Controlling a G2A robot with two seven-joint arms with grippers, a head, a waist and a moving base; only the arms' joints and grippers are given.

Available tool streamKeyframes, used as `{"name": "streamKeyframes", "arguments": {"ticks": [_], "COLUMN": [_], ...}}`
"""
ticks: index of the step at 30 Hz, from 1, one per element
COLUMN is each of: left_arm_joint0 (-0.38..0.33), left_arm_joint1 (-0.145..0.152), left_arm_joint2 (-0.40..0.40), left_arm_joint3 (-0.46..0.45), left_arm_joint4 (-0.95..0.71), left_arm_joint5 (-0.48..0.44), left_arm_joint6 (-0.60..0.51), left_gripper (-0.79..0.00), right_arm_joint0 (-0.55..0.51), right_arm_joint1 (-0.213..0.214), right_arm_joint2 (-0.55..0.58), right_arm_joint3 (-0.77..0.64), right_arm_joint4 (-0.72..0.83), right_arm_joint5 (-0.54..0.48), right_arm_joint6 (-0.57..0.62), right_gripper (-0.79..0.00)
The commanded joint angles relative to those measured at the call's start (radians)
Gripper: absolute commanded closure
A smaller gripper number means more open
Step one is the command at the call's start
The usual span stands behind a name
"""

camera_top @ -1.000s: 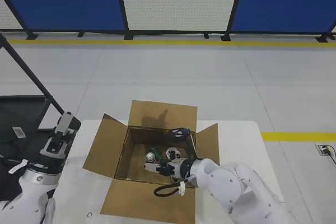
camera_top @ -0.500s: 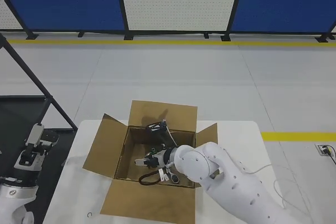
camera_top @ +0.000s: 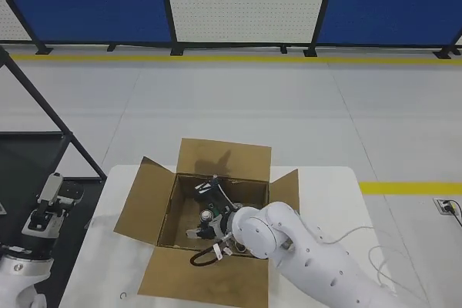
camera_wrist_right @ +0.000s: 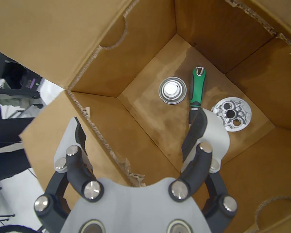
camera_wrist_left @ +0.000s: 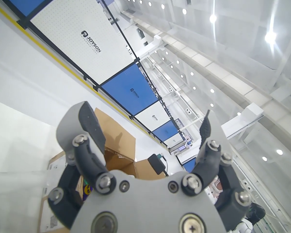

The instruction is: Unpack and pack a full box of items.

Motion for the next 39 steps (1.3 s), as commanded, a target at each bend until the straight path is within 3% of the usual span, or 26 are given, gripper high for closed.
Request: {"name": "streamKeyframes", "arguments": {"ticks": [1, 11, 21, 26, 28, 32, 34, 36, 39], "left_arm_joint0": [0.015, 0.074, 0.076, 0.076, 0.076, 0.076, 0.076, 0.076, 0.076], "left_arm_joint1": [0.001, 0.0, 0.0, 0.0, 0.0, 0.0, 0.0, 0.0, 0.0], "left_arm_joint2": [-0.008, -0.041, -0.041, -0.041, -0.041, -0.041, -0.041, -0.041, -0.041], "left_arm_joint3": [0.004, -0.009, -0.011, -0.011, -0.011, -0.011, -0.011, -0.011, -0.011], "left_arm_joint4": [-0.006, -0.111, -0.112, -0.112, -0.112, -0.112, -0.112, -0.112, -0.112], "left_arm_joint5": [-0.005, -0.032, -0.032, -0.032, -0.032, -0.032, -0.032, -0.032, -0.032], "left_arm_joint6": [-0.021, -0.057, -0.057, -0.057, -0.057, -0.057, -0.057, -0.057, -0.057], "left_gripper": [-0.785, -0.785, -0.785, -0.785, -0.785, -0.785, -0.785, -0.785, -0.785], "right_arm_joint0": [0.019, 0.095, 0.138, 0.148, 0.151, 0.156, 0.158, 0.16, 0.162], "right_arm_joint1": [-0.017, -0.103, -0.187, -0.221, -0.233, -0.255, -0.265, -0.274, -0.283], "right_arm_joint2": [-0.03, -0.086, -0.13, -0.136, -0.137, -0.139, -0.138, -0.137, -0.132], "right_arm_joint3": [0.048, 0.286, 0.468, 0.536, 0.561, 0.607, 0.626, 0.641, 0.65], "right_arm_joint4": [-0.014, -0.016, -0.01, -0.006, -0.006, -0.008, -0.006, -0.009, -0.021], "right_arm_joint5": [-0.05, -0.07, -0.099, -0.119, -0.127, -0.137, -0.144, -0.148, -0.137], "right_arm_joint6": [-0.021, -0.101, -0.114, -0.132, -0.135, -0.134, -0.135, -0.138, -0.148], "right_gripper": [-0.785, -0.785, -0.776, -0.477, -0.391, -0.326, -0.231, -0.028, 0.0]}}
